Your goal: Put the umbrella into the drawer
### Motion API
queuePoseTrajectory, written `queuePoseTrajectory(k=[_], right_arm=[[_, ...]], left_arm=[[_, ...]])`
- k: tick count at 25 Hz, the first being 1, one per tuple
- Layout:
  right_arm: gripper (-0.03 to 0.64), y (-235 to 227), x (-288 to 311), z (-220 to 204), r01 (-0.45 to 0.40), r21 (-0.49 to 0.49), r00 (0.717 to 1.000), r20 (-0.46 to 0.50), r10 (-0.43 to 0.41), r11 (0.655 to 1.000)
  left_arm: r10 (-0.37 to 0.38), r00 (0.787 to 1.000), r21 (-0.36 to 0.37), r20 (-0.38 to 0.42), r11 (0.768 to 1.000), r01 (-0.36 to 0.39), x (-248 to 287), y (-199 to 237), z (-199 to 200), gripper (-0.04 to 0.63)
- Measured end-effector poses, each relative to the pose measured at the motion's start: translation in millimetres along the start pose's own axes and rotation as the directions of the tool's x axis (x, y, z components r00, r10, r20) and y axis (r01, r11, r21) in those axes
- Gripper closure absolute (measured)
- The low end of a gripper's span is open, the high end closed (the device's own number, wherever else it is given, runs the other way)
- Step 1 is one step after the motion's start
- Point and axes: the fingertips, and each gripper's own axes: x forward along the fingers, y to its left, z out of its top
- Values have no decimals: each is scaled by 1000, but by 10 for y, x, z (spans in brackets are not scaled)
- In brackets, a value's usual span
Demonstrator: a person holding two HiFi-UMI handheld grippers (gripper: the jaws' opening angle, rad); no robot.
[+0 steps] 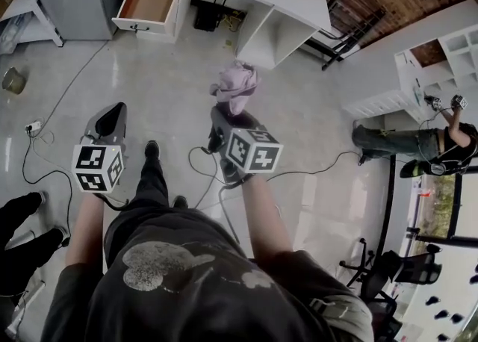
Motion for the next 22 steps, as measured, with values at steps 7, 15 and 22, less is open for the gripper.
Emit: queuePoseTrajectory(k=[7,15,22], right_arm=[[403,-181,831,554,50,10,999,-9,-50,999],[403,-61,1874,1320,77,19,997,17,-77,997],[403,-69,2481,1516,80,39,997,-16,-79,996]], left_arm=[[-39,999,2,14,999,39,924,585,396,584],[-66,998,-5,4,998,66,1670,1505,718,584],[-54,998,-33,-10,998,54,2118,1998,795,584]])
